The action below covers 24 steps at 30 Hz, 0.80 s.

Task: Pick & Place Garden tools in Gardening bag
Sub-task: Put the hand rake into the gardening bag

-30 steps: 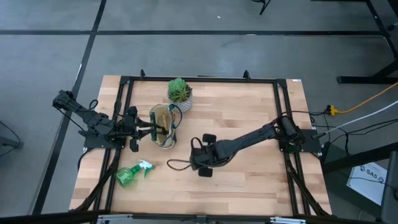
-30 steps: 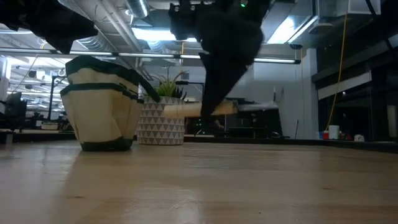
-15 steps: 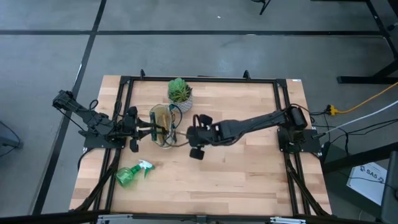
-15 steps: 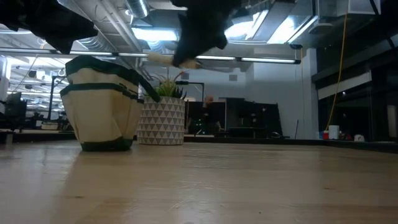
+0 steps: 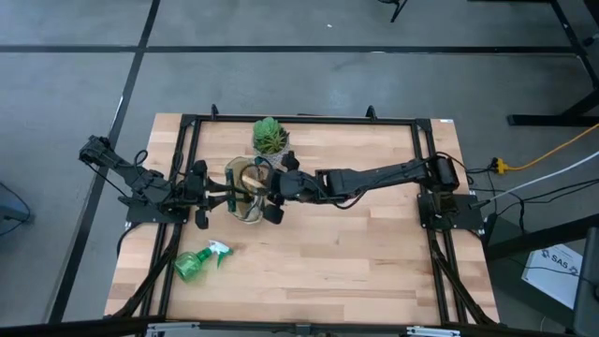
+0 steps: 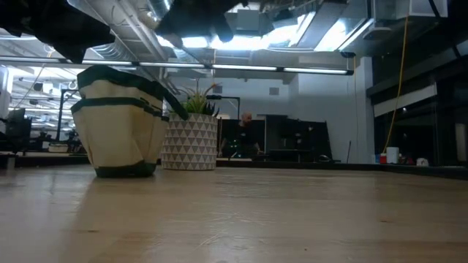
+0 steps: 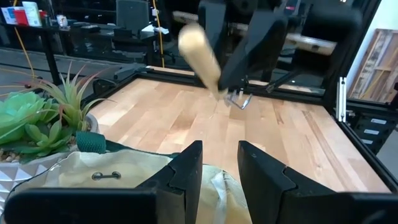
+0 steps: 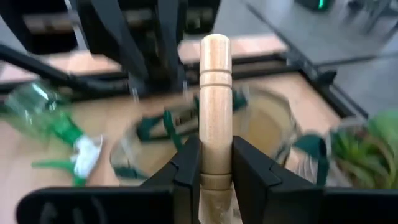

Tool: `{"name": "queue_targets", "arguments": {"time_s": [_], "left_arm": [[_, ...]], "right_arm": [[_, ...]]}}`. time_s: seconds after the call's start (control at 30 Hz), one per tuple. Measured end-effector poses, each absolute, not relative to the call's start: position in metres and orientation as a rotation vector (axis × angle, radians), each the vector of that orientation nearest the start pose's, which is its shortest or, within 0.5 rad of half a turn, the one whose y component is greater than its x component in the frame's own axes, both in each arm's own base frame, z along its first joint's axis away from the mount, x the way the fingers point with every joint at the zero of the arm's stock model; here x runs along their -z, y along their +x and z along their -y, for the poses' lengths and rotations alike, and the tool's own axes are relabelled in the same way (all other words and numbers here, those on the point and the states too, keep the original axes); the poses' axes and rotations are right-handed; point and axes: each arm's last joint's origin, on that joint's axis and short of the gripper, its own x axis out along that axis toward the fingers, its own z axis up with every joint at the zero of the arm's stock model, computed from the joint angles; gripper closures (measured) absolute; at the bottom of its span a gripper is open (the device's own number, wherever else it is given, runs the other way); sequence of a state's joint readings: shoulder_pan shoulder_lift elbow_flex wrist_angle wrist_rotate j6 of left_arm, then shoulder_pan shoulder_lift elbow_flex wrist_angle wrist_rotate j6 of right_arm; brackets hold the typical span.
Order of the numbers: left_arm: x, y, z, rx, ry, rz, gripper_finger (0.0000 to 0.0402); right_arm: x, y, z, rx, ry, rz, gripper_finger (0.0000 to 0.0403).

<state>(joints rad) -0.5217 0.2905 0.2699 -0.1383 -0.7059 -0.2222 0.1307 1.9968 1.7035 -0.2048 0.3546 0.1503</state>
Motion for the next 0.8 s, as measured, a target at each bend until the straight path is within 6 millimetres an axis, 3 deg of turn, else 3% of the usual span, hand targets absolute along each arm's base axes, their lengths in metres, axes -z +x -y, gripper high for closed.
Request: {"name": "queue_targets", "arguments": {"time_s": [0.23,0.5,0.8], "left_arm": [[-0.22,0.098,0.034,-0.197,-0.13,-0.109,0.0304],[-0.22,0.098,0.034,-0.197,-0.13,-0.109,0.0304],[-0.22,0.098,0.035,-0.197,-0.13,-0.108,0.0304]], "right_arm": [[-0.298,0.47,-0.045,0.236,0.01,-0.309,0.0336],[-0.312,0.48,-0.024,0.144,0.072,-0.123,0.0336],[-0.29,0.5,-0.012,0.039,0.119,0.01,0.0336]]}}
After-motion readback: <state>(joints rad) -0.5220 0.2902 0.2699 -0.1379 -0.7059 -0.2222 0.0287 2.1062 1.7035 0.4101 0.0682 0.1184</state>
